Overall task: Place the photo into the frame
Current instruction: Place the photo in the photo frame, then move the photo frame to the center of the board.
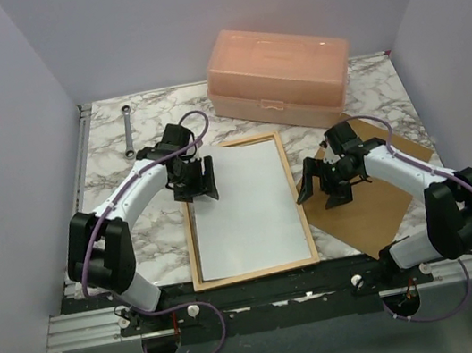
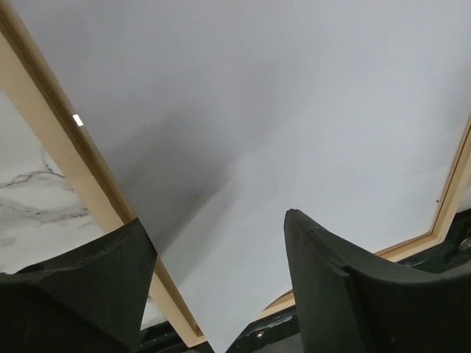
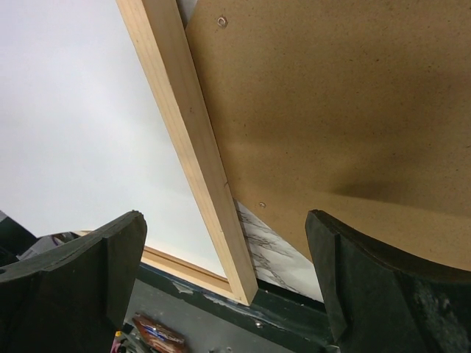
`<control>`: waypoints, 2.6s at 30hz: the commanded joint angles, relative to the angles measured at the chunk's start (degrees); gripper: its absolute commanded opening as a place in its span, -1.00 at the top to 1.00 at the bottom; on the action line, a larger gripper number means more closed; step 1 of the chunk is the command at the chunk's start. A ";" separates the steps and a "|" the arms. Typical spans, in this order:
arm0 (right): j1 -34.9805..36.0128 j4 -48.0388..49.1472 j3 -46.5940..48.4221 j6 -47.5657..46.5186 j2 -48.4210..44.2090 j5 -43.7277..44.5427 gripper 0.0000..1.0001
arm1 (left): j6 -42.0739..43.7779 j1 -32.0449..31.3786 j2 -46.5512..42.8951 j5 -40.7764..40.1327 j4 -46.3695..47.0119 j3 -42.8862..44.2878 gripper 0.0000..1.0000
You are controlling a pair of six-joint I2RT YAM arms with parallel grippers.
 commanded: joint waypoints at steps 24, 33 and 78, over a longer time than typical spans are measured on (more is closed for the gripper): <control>12.88 8.20 -0.71 6.69 6.17 -2.25 -0.93 | -12.45 -7.38 -44.28 -13.98 -0.54 -5.86 -0.97; 20.58 11.65 4.81 10.98 11.79 -1.53 -0.91 | -18.12 -7.38 -50.45 -7.16 3.84 -14.56 -0.97; -7.92 8.16 -5.59 8.65 -5.63 -4.74 -1.00 | -24.41 -21.58 -16.33 3.00 17.41 -6.83 -0.97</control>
